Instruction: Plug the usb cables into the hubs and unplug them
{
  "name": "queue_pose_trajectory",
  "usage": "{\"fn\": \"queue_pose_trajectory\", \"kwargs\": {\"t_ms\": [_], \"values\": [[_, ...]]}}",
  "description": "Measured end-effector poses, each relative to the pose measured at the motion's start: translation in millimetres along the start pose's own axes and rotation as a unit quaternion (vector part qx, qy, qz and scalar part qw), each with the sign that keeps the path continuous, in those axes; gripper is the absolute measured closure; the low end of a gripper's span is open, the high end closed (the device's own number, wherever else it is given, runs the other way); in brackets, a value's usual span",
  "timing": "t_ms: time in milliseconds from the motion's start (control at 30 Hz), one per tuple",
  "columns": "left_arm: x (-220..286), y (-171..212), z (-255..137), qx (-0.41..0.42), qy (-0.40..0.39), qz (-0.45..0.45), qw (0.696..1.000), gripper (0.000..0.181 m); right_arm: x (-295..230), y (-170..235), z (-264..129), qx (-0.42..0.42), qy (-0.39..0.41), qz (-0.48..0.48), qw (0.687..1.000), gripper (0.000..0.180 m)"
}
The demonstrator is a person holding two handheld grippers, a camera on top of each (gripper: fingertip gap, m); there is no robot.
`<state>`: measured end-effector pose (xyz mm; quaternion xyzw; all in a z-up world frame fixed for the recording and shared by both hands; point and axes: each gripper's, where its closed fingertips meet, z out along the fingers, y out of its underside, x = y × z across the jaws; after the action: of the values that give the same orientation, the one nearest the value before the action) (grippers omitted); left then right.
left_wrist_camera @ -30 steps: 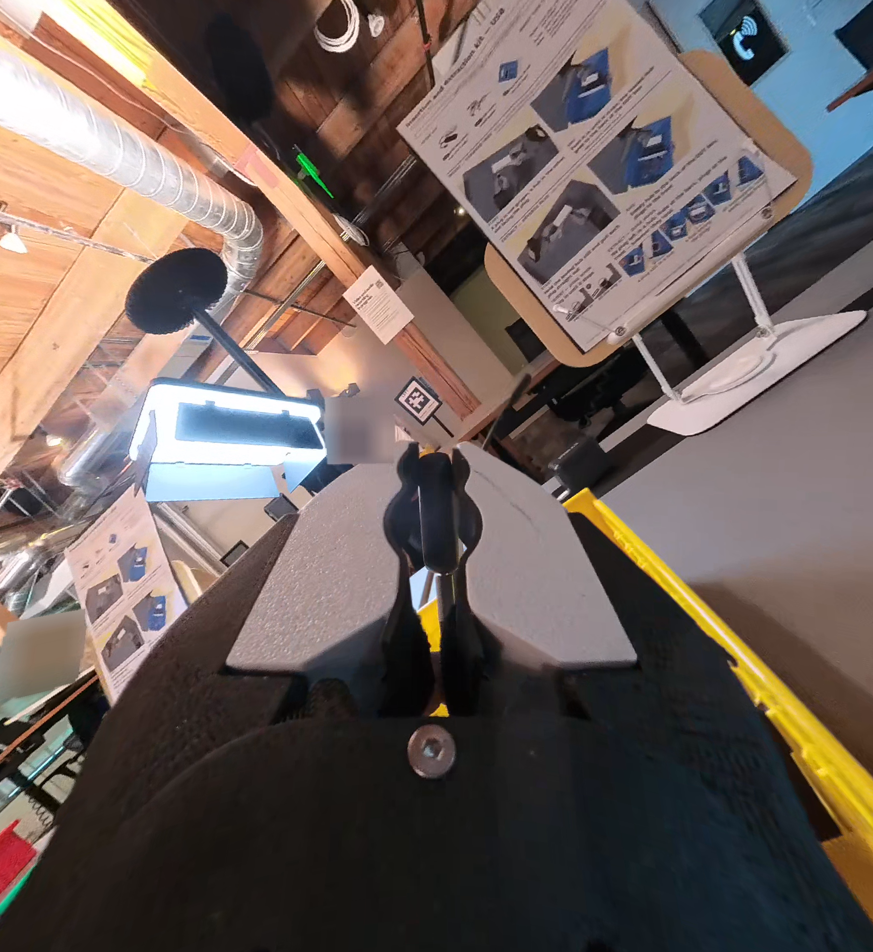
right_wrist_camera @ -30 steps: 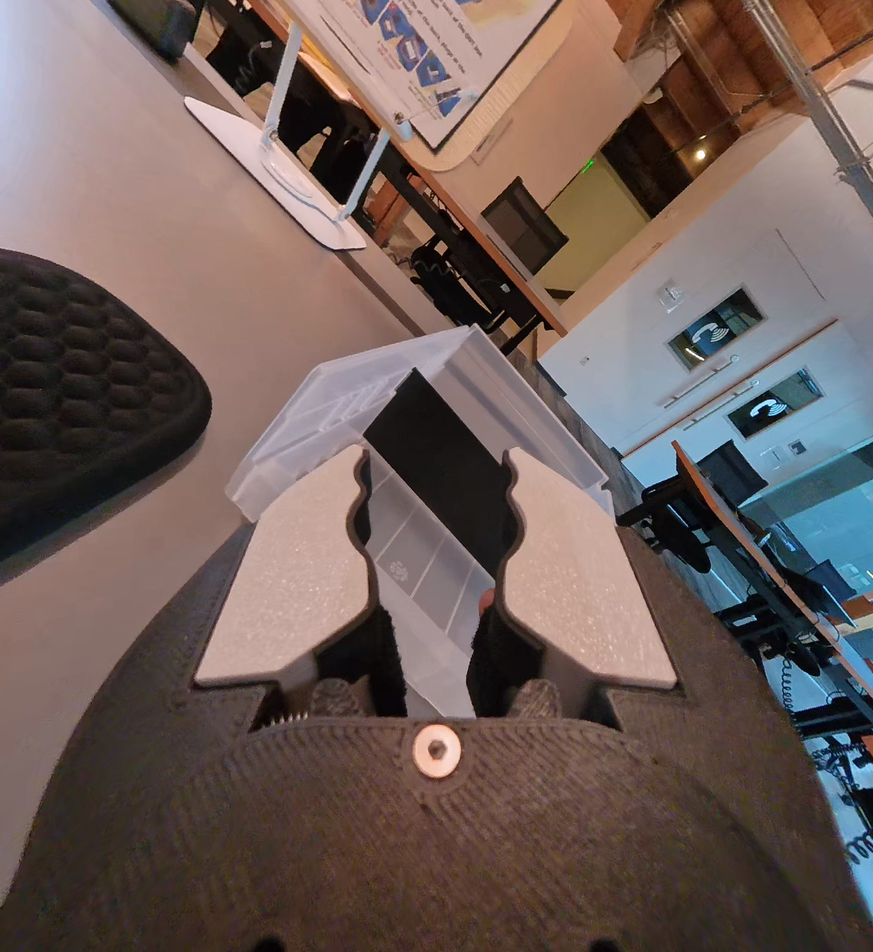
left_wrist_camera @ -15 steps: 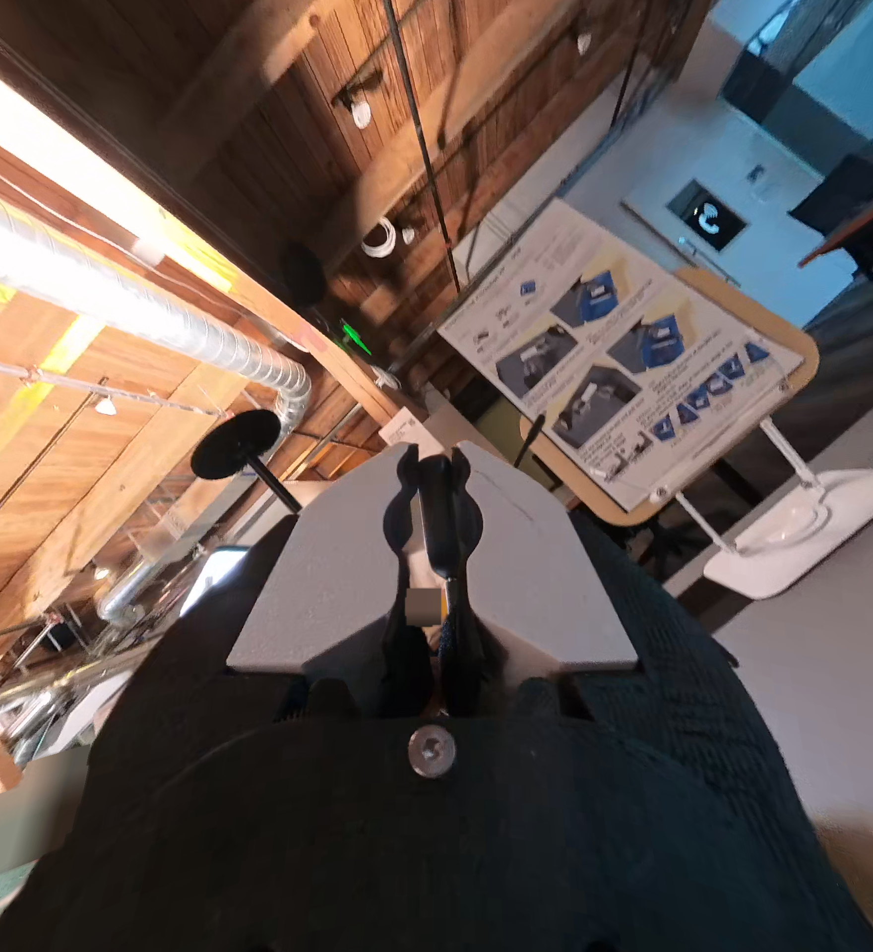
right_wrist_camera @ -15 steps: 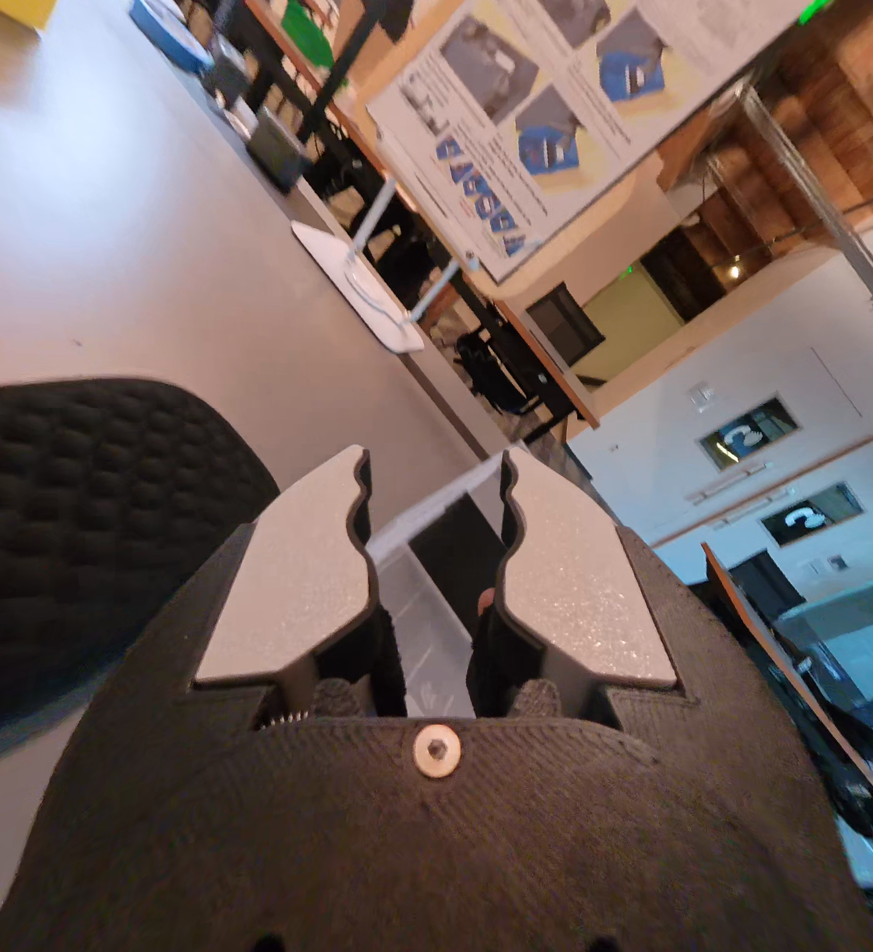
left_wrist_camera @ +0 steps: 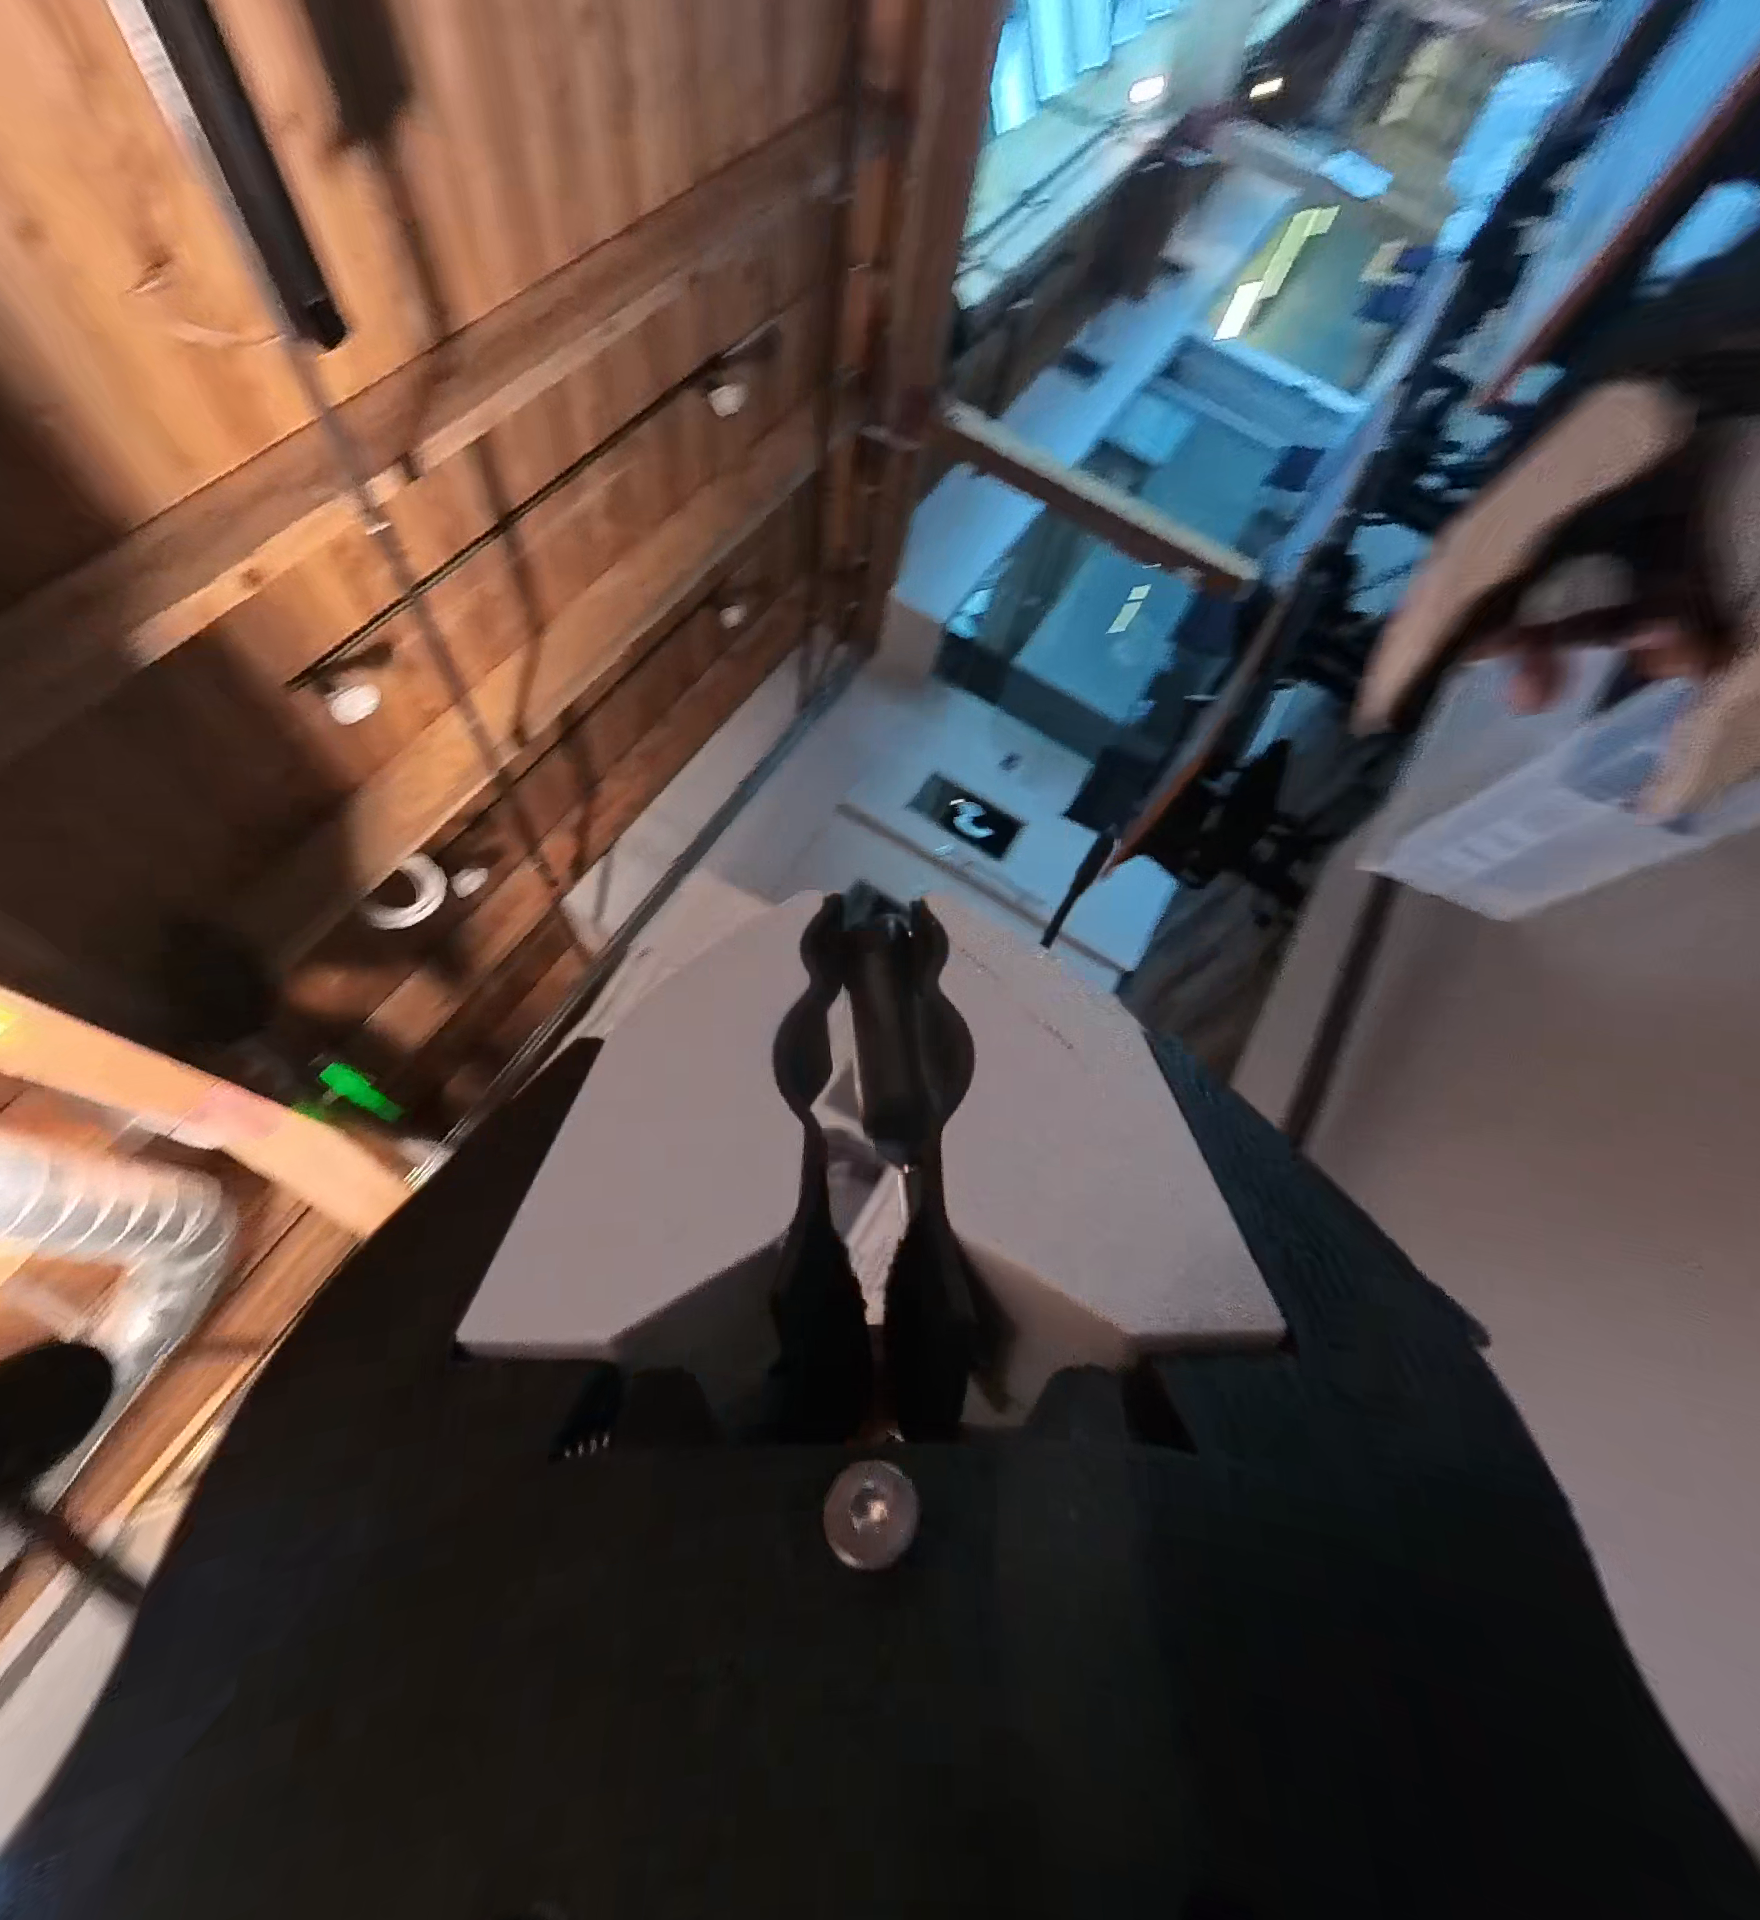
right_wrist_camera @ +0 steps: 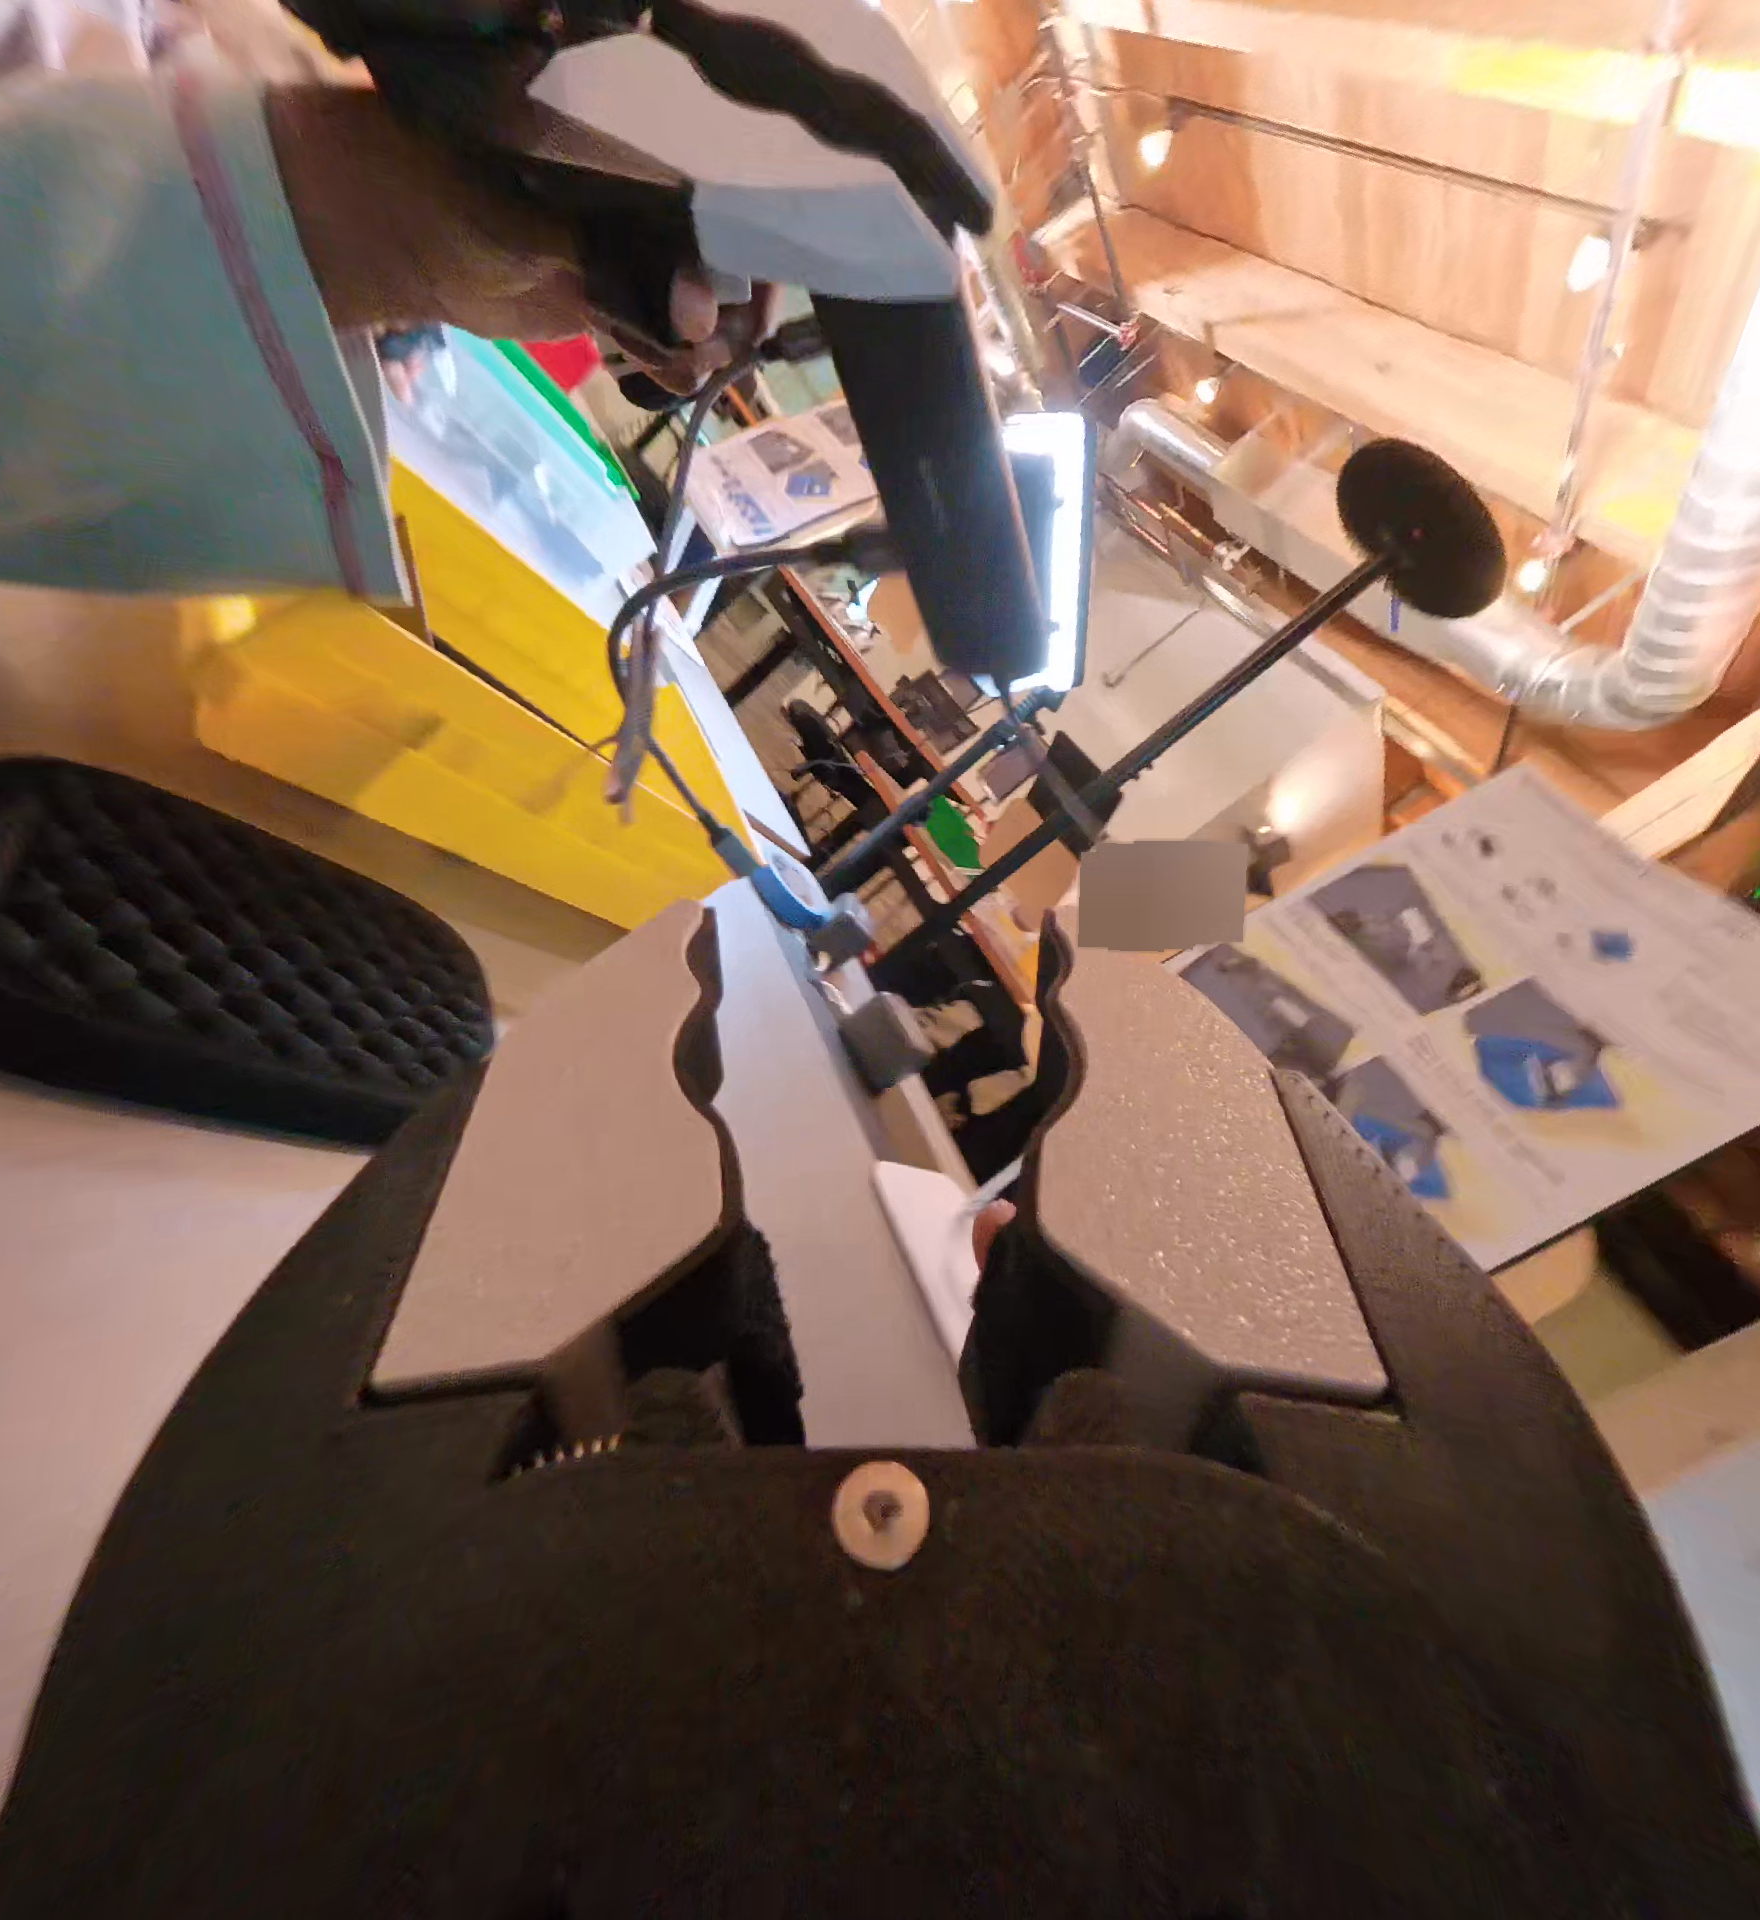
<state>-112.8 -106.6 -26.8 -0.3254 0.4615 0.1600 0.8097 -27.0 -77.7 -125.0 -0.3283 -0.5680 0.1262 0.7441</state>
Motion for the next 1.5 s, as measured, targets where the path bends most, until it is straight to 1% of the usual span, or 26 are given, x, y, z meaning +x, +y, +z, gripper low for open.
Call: {"fn": "queue_pose_trajectory", "kwargs": {"t_ms": [100, 167, 200, 267, 300, 367, 433, 467, 500, 533, 600, 633, 700, 767, 867, 933, 1000, 1033, 1100, 1167, 1233, 1300, 1367, 1433, 1467, 1500], "values": [[57.8, -18.8, 10.6, 0.02, 0.095, 0.023, 0.995, 0.168, 0.2, -9.5, 21.1, -0.011, 0.009, -0.079, 0.997, 0.118], [97.1, -33.2, 13.5, 0.039, 0.157, 0.035, 0.986, 0.168, -9.1, -8.6, 34.0, -0.023, -0.011, -0.102, 0.994, 0.113], [114.1, -40.3, 13.4, 0.05, 0.186, 0.041, 0.981, 0.169, -15.7, -4.7, 38.1, -0.038, -0.025, -0.116, 0.992, 0.115], [137.4, -53.3, 11.3, 0.07, 0.226, 0.05, 0.97, 0.168, -37.7, 4.3, 40.0, -0.063, -0.079, -0.156, 0.983, 0.139], [144.1, -57.9, 10.5, 0.078, 0.24, 0.049, 0.967, 0.168, -47.2, 6.4, 38.8, -0.065, -0.099, -0.171, 0.978, 0.154], [152.2, -60.2, 8.7, 0.081, 0.259, 0.057, 0.961, 0.168, -46.1, 7.9, 33.5, -0.065, -0.083, -0.168, 0.98, 0.162], [150.7, -64.4, 10.7, 0.084, 0.248, 0.044, 0.964, 0.166, -34.8, 5.2, 26.3, -0.046, -0.047, -0.135, 0.989, 0.167], [143.5, -67.1, 13.6, 0.087, 0.22, 0.039, 0.971, 0.164, -22.4, 3.0, 21.5, -0.032, -0.008, -0.118, 0.992, 0.167], [133.2, -70.6, 16.0, 0.092, 0.184, 0.028, 0.978, 0.157, -9.6, 2.5, 15.2, -0.02, 0.028, -0.101, 0.994, 0.168], [119.1, -74.4, 17.4, 0.098, 0.14, 0.004, 0.985, 0.154, 3.9, 2.6, 7.8, -0.009, 0.062, -0.079, 0.995, 0.168], [89.8, -80.5, 14.8, 0.12, 0.059, -0.088, 0.987, 0.15, 32.7, 0.7, -10.8, 0.035, 0.131, -0.005, 0.991, 0.168], [80.2, -82.2, 12.1, 0.138, 0.036, -0.153, 0.978, 0.15, 45.9, -1.1, -21.3, 0.068, 0.16, 0.045, 0.984, 0.168], [82.5, -77.8, 9.3, 0.153, 0.055, -0.268, 0.95, 0.149, 66.9, -3.7, -42.2, 0.147, 0.2, 0.155, 0.956, 0.168], [94.4, -65.4, 12.2, 0.143, 0.085, -0.367, 0.915, 0.143, 79.7, -3.3, -59.8, 0.222, 0.221, 0.249, 0.916, 0.168], [105.4, -44.5, 22.5, 0.147, 0.081, -0.494, 0.853, 0.134, 88.5, 4.5, -75.9, 0.313, 0.23, 0.372, 0.843, 0.168], [121.9, -25.8, 34.3, 0.111, 0.098, -0.556, 0.818, 0.128, 89.8, 13.6, -79.3, 0.357, 0.222, 0.444, 0.791, 0.168], [138.9, -12.1, 41.4, 0.082, 0.114, -0.599, 0.788, 0.124, 88.9, 24.5, -78.2, 0.386, 0.215, 0.502, 0.744, 0.168], [143.7, -7.0, 44.1, 0.075, 0.114, -0.612, 0.779, 0.124, 87.5, 29.4, -76.1, 0.397, 0.211, 0.523, 0.724, 0.168], [151.1, 8.2, 48.5, 0.045, 0.094, -0.628, 0.771, 0.124, 82.8, 36.1, -68.7, 0.413, 0.197, 0.562, 0.689, 0.168], [158.6, 22.3, 52.3, 0.023, 0.08, -0.639, 0.765, 0.124, 75.1, 37.5, -57.4, 0.421, 0.177, 0.591, 0.665, 0.168], [162.9, 24.2, 52.8, 0.022, 0.087, -0.653, 0.752, 0.124, 67.3, 34.7, -47.0, 0.429, 0.16, 0.608, 0.648, 0.168], [168.3, 27.3, 53.9, 0.01, 0.094, -0.652, 0.752, 0.124, 62.4, 30.4, -40.2, 0.44, 0.148, 0.613, 0.64, 0.168], [164.5, 28.3, 52.9, 0.016, 0.08, -0.633, 0.769, 0.125, 57.4, 29.0, -32.8, 0.425, 0.14, 0.609, 0.656, 0.168], [153.6, 30.2, 51.2, 0.021, 0.04, -0.596, 0.801, 0.124, 52.6, 27.1, -24.7, 0.405, 0.131, 0.601, 0.676, 0.167], [141.1, 33.0, 47.9, 0.022, -0.006, -0.564, 0.826, 0.125, 50.5, 26.4, -21.9, 0.395, 0.131, 0.595, 0.688, 0.168], [125.8, 31.4, 41.8, 0.036, -0.058, -0.515, 0.855, 0.129, 48.6, 26.5, -18.9, 0.383, 0.134, 0.585, 0.702, 0.168]]}}
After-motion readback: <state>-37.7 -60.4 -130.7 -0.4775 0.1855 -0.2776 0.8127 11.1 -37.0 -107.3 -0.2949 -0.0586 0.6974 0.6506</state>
